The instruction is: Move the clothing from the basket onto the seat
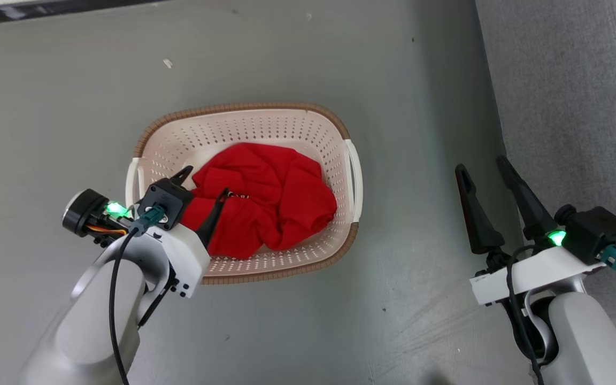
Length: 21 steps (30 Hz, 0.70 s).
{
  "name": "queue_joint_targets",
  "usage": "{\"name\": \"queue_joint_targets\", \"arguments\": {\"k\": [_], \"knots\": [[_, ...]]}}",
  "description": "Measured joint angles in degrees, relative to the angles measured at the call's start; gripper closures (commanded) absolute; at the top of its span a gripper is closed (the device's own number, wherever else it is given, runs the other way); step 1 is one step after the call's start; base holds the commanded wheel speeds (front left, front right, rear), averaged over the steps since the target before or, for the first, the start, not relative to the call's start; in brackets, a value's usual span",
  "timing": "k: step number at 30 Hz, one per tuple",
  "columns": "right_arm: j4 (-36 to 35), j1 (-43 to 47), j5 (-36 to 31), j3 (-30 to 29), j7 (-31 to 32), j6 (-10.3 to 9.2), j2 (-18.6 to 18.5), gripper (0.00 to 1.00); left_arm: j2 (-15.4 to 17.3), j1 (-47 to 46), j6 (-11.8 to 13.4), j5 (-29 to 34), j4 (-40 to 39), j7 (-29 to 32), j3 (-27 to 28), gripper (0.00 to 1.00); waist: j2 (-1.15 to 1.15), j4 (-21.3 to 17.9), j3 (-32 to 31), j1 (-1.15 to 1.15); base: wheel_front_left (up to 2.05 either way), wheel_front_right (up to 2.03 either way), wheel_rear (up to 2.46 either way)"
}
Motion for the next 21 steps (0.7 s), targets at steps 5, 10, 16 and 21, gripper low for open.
{"name": "queue_joint_targets", "arguments": {"k": [5,10,16,21], "knots": [[-0.29,-1.25,0.41,0.33,0.00,0.00,-0.01,0.00,0.67,-1.92,0.24,1.21,2.37,1.44,0.00,0.00,0.00,-1.03,2.71,0.00,0.00,0.00,0.00],[-0.68,-2.38,0.41,0.91,0.00,0.00,-0.02,0.00,0.81,-3.95,0.75,1.59,4.31,2.59,0.33,0.00,0.00,-2.10,5.29,0.00,0.00,0.00,0.00],[-1.88,-4.35,0.41,1.26,0.00,0.00,-0.02,0.00,1.79,-6.28,1.02,2.64,6.54,3.67,0.35,0.00,0.00,-3.49,8.19,0.00,0.00,0.00,0.00],[-2.12,-5.17,0.43,2.03,0.00,0.00,-0.02,0.00,2.43,-8.34,1.34,3.54,8.02,4.91,-0.03,0.00,0.00,-4.63,10.49,0.00,0.00,0.00,0.00]]}}
